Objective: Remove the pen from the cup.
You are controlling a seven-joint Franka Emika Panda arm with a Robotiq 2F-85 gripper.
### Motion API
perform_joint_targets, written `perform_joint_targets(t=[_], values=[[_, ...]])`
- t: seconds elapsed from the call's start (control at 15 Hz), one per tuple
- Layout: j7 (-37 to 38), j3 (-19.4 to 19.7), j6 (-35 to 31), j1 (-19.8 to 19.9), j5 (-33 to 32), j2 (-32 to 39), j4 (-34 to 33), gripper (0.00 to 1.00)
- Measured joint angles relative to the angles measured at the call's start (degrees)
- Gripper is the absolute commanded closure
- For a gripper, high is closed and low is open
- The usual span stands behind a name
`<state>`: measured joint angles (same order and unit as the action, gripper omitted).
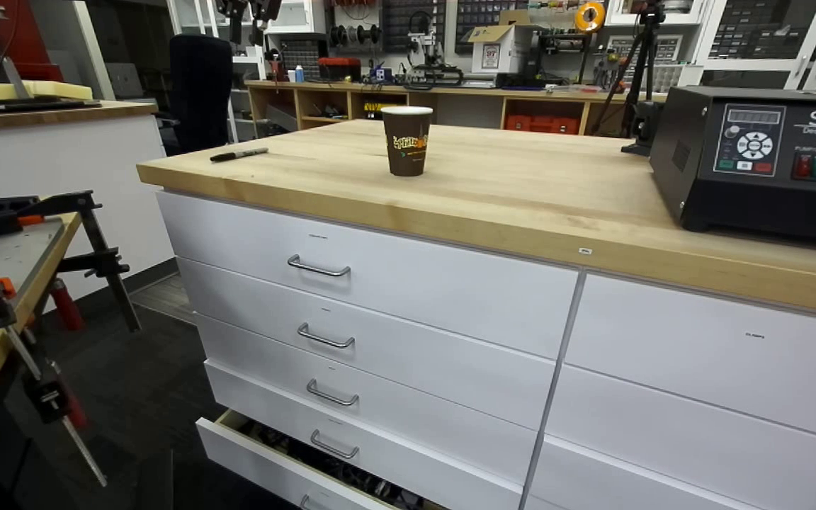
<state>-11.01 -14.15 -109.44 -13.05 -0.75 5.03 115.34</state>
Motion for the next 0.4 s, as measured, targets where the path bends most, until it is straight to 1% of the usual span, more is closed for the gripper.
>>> perform_joint_targets(t=[0.13, 0.2, 0.27, 0.4], values=[[0.0, 1.0, -3.0, 0.6, -0.2, -2.1, 1.5, 0.04], [0.1, 1.7, -4.3, 1.0, -0.2, -3.3, 2.3, 0.23], [0.1, 2.4, -5.4, 1.4, -0.2, -4.6, 3.1, 0.16], [0.1, 3.1, -6.2, 2.1, -0.2, -6.4, 4.3, 0.04]])
